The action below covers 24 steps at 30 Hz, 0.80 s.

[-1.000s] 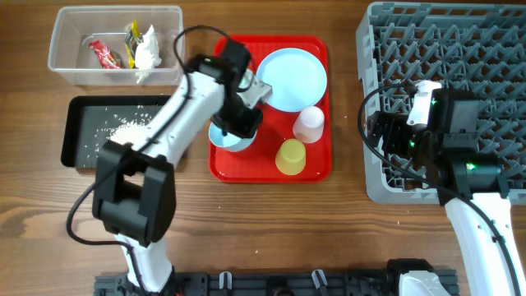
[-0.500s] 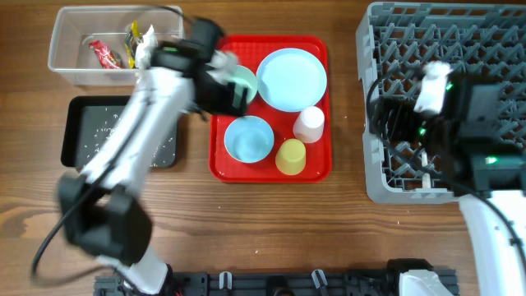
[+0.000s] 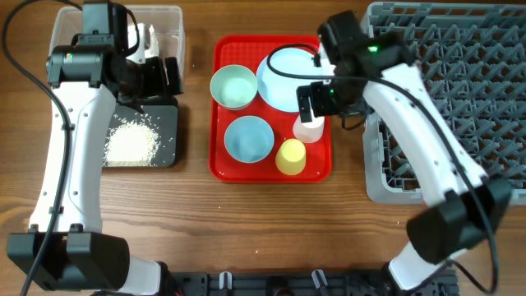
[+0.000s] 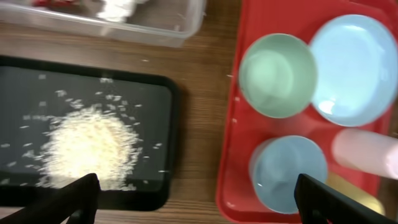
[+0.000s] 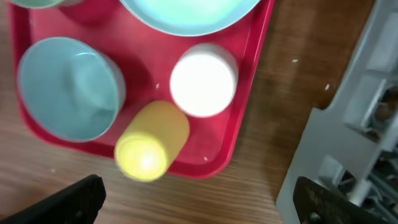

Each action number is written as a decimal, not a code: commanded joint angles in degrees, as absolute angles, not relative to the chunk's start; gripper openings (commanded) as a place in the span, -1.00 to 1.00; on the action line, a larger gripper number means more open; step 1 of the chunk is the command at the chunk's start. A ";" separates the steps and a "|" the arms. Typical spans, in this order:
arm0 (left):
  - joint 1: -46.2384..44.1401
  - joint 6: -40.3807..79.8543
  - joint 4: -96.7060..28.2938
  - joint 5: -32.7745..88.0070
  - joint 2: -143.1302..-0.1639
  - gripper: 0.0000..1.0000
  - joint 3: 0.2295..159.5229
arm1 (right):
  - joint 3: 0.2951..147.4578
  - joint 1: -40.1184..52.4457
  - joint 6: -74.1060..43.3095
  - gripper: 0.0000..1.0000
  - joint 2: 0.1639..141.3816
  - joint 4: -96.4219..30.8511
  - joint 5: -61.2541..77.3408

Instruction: Sort waste into correct bins and load items into the dishwasher rack

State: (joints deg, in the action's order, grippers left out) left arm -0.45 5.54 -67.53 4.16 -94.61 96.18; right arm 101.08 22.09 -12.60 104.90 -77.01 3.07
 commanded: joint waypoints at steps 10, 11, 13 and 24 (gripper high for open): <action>-0.10 6.02 -68.07 -11.44 -94.72 1.00 96.01 | 102.37 22.35 -15.16 0.91 118.52 -67.07 -2.00; -0.10 6.04 -67.81 -12.34 -94.72 1.00 96.01 | 102.35 22.35 -15.18 0.91 119.13 -67.05 -2.63; -0.10 6.11 -67.64 -12.25 -94.72 1.00 96.01 | 102.30 22.35 -15.18 0.89 120.25 -66.63 -2.76; -0.10 6.09 -67.53 -12.27 -94.72 1.00 96.01 | 100.77 22.35 -15.03 0.83 123.94 -65.56 0.32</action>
State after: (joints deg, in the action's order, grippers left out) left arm -0.40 5.69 -67.70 -11.33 -94.61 96.16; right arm 101.08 22.09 -14.31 122.45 -65.65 -0.86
